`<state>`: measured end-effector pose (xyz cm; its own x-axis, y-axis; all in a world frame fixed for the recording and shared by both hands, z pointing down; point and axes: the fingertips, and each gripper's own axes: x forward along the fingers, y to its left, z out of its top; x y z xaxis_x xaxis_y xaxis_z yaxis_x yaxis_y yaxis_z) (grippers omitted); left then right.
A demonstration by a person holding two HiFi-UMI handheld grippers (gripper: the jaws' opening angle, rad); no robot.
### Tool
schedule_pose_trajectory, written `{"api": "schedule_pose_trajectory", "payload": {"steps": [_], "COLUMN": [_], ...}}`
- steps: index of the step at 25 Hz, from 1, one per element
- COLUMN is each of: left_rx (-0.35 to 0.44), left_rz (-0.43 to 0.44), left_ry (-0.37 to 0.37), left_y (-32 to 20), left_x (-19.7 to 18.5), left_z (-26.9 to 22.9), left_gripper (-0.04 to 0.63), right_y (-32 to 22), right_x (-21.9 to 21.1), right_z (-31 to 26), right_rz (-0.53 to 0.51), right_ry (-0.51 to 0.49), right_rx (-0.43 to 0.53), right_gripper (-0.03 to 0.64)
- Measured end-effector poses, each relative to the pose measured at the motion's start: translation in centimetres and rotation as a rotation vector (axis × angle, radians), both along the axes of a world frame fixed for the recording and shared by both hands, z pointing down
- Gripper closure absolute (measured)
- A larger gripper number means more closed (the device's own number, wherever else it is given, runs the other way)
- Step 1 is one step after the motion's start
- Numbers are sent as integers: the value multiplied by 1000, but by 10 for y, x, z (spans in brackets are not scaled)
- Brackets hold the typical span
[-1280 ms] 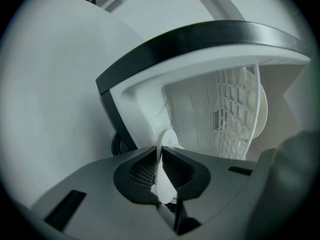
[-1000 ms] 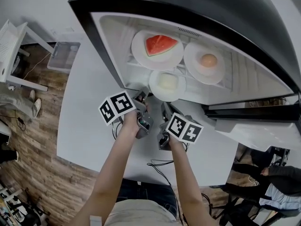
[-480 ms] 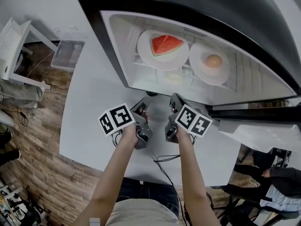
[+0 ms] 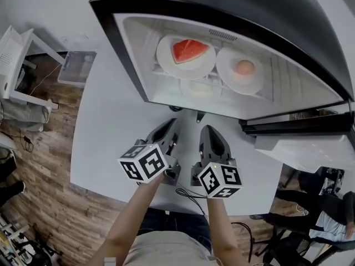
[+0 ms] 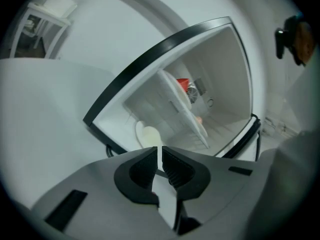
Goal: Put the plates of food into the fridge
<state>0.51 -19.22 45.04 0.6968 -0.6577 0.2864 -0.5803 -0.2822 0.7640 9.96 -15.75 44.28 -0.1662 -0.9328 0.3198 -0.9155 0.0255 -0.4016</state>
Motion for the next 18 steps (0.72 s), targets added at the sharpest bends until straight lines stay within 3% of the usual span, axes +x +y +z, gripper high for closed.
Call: {"api": "schedule_pose_trajectory", "payload": {"steps": [2, 5, 8, 10, 18], "left_rx": [148, 370, 495, 533, 542], "left_rz": [27, 57, 61, 52, 37], "left_ry": [-35, -166, -282, -312, -310], "left_y": [11, 31, 45, 52, 70], "left_x": [3, 4, 2, 0, -10], "left_z": [-22, -50, -66, -75, -88], "left_gripper": [563, 563, 563, 563, 563], "right_y": [12, 26, 35, 40, 58], "right_x": [-3, -9, -11, -12, -21], "right_z": [-18, -38, -49, -54, -62], "right_rz": [2, 11, 27, 37, 54], "right_ry": [51, 58, 36, 27, -6], "right_rx": [53, 108, 138, 147, 157], "right_gripper": [603, 603, 603, 603, 603]}}
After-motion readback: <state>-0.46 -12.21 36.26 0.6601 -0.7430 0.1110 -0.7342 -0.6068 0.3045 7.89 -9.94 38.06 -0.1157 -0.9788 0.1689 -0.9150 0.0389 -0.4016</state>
